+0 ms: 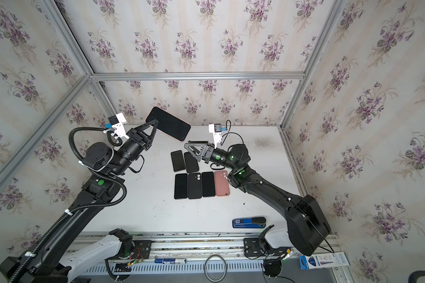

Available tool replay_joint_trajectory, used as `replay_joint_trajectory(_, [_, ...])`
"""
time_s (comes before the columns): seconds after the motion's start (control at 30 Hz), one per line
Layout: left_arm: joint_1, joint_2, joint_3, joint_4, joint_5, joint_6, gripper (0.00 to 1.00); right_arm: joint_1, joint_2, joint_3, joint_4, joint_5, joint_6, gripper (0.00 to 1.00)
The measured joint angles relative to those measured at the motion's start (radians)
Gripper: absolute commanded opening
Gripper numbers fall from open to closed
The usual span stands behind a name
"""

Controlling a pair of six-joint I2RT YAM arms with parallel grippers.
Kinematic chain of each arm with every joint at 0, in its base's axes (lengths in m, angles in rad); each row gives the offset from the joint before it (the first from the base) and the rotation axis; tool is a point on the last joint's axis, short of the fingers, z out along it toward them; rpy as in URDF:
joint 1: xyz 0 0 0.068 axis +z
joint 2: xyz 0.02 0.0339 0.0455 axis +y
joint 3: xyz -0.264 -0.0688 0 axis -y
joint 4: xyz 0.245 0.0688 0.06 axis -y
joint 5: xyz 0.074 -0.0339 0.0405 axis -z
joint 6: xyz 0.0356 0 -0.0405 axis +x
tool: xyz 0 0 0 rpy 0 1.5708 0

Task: Take the phone out of the phone case
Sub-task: Pass the phone.

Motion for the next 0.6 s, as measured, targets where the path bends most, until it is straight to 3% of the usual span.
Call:
replay_joint_trajectory(0.33, [-0.006, 0.0, -0.02, 0.02, -0.004, -0.012, 0.0, 0.005, 0.062, 0.04, 0.11, -0.013, 0.08, 0.56])
replay_joint_trajectory(0.6, [-0.006, 0.001, -0.02, 0.021, -0.009, -0.013, 0.0, 0.012, 0.083, 0.047, 0.169, -0.029, 0.126, 0.33])
